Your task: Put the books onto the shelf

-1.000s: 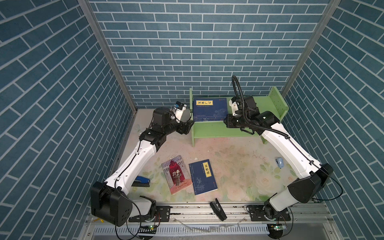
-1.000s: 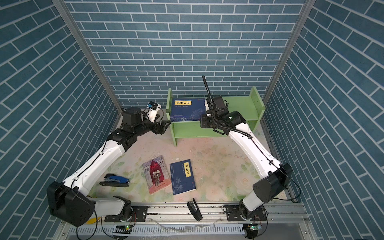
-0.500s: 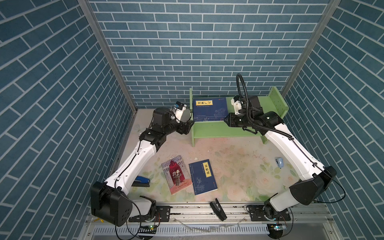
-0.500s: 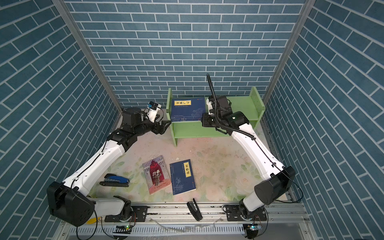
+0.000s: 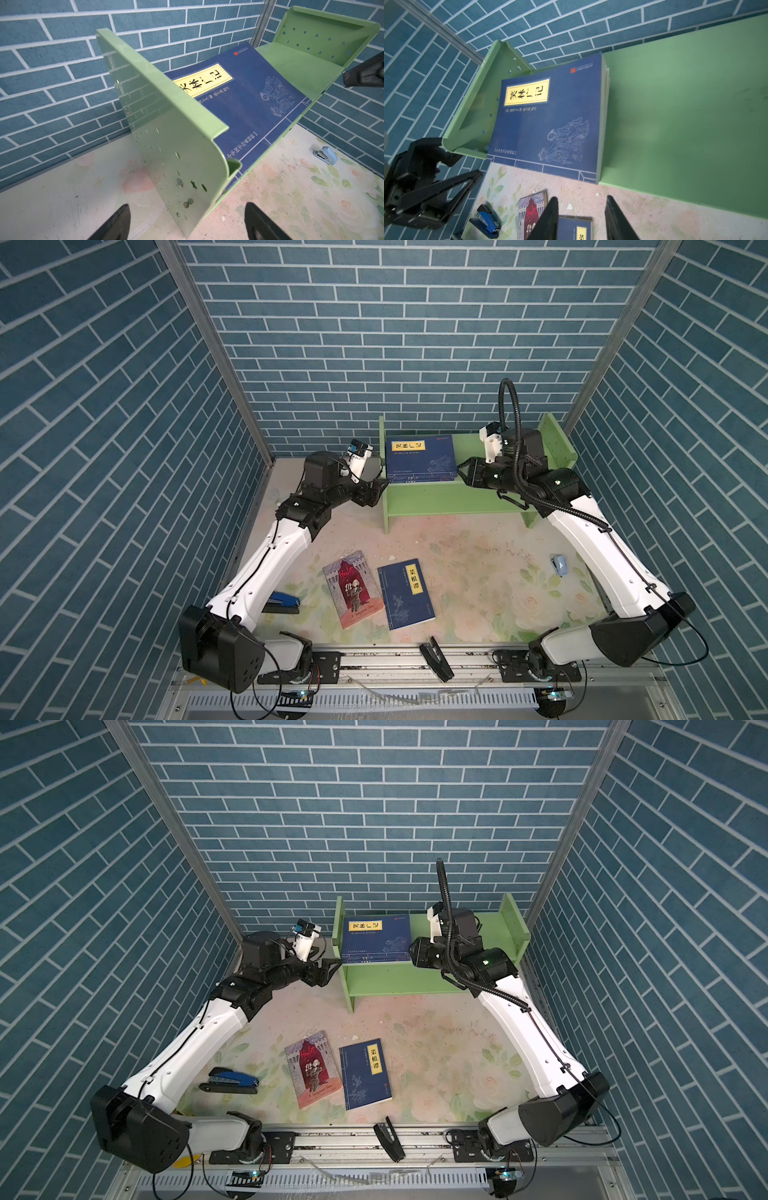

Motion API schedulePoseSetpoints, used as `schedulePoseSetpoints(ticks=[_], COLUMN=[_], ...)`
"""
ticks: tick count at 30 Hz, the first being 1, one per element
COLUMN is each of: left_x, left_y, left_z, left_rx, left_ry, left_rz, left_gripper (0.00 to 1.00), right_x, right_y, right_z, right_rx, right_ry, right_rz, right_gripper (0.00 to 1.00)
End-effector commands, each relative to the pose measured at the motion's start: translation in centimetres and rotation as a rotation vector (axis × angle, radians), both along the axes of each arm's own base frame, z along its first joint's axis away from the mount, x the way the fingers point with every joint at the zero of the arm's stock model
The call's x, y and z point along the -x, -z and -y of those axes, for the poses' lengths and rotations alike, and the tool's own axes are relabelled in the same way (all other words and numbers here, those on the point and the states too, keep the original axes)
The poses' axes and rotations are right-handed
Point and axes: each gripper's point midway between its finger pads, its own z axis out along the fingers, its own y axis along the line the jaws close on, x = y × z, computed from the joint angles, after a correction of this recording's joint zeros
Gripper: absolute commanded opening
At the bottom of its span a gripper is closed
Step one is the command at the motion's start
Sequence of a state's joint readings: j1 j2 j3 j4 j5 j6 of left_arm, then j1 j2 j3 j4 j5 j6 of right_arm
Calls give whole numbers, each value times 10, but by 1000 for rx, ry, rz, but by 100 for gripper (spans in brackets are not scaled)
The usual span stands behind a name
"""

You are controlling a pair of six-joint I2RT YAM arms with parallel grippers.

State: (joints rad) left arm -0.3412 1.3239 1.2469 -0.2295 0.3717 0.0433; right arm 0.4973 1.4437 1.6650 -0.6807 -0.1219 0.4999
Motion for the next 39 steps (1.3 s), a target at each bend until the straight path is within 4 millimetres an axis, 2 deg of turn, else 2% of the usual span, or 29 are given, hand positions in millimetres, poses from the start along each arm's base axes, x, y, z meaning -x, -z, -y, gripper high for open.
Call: schedulePoseSetpoints(ticks=[1,16,20,27,34,39], left_x=[2,-3,-4,-9,-10,-9], left_y=[-15,-8,-5,-3,0,0], left_z=[5,5,5,3,3,2], left_rx=[27,-3,-9,-18,-21,-21], left_ry=[18,21,19,3,-1,0], left_rz=[23,38,42,49,46,44], left_gripper=[87,86,85,84,84,85], right_x=[-16,-48,-52,-54,-55,-57], right_y=[-3,8,9,8,8,9], right_z=[2,-22,-26,-31,-31,-30], right_rx=[-66,-196,-201,-218,-220,-209], right_ry=[32,-47,-54,-71,-74,-64], right_rz=[14,-57,-65,-70,-69,-70], right_gripper=[39,39,38,30,29,34])
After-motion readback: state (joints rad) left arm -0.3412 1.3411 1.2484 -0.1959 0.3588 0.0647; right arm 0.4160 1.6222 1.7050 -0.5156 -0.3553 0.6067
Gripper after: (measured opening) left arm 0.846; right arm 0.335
